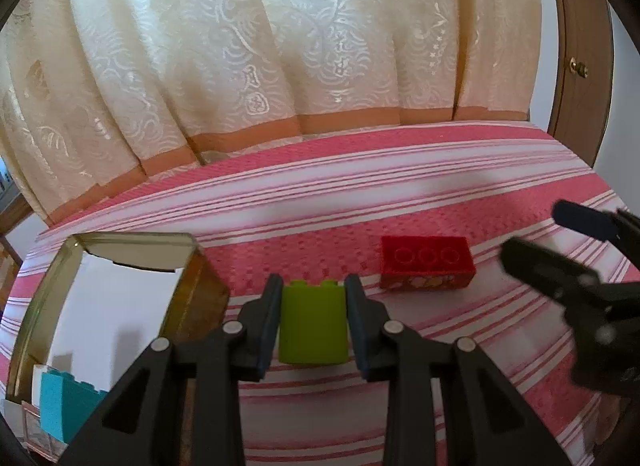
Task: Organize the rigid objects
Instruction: 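Grasp the lime-green block with the left tool while the right tool grasps the red brick, then lift and carry the green block and red brick toward the gold tray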
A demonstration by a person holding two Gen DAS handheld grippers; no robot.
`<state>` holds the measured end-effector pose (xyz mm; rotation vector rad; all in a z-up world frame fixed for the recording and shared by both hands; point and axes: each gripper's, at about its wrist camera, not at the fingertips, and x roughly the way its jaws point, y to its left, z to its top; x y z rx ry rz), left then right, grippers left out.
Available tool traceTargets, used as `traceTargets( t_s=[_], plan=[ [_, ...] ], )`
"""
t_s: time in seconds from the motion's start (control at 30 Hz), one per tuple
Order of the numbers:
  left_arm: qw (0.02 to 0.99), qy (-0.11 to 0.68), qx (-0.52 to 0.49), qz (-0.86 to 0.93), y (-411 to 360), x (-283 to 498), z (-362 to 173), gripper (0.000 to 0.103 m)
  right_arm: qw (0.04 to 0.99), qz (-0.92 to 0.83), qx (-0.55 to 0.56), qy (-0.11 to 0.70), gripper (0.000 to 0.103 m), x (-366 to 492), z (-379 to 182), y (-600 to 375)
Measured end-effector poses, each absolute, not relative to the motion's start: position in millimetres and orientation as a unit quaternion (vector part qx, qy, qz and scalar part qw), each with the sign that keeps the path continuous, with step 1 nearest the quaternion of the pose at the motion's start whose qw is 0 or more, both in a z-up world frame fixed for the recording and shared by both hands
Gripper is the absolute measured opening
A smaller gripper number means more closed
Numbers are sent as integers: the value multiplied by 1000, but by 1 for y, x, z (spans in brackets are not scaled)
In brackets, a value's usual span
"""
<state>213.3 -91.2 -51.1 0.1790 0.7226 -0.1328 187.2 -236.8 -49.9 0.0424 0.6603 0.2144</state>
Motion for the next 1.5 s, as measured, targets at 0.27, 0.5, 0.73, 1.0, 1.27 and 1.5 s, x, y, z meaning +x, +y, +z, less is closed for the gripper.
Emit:
traceTargets(
  t_s=[0.27, 0.5, 0.73, 1.0, 1.27, 1.5],
  plan=[
    [933, 353, 56, -52, -72, 207, -49, 30, 922, 139, -6, 362, 85, 217, -66, -222],
    [932, 357, 48, -41, -69, 207, -50, 30, 916, 170, -52, 360, 85, 231, -66, -204],
    [931, 360, 43, -33, -66, 208, -52, 30, 901, 213, -71, 371, 81, 240, -70, -189],
    [932, 358, 43, -36, -66, 206, -52, 30, 883, 227, -69, 404, 39, 249, -81, -186],
    [939, 338, 57, -34, -70, 198, -44, 30, 901, 191, -44, 387, 34, 238, -75, -200],
    [947, 313, 60, -38, -73, 179, -38, 30, 932, 129, -51, 335, 34, 208, -60, -208]
  ],
)
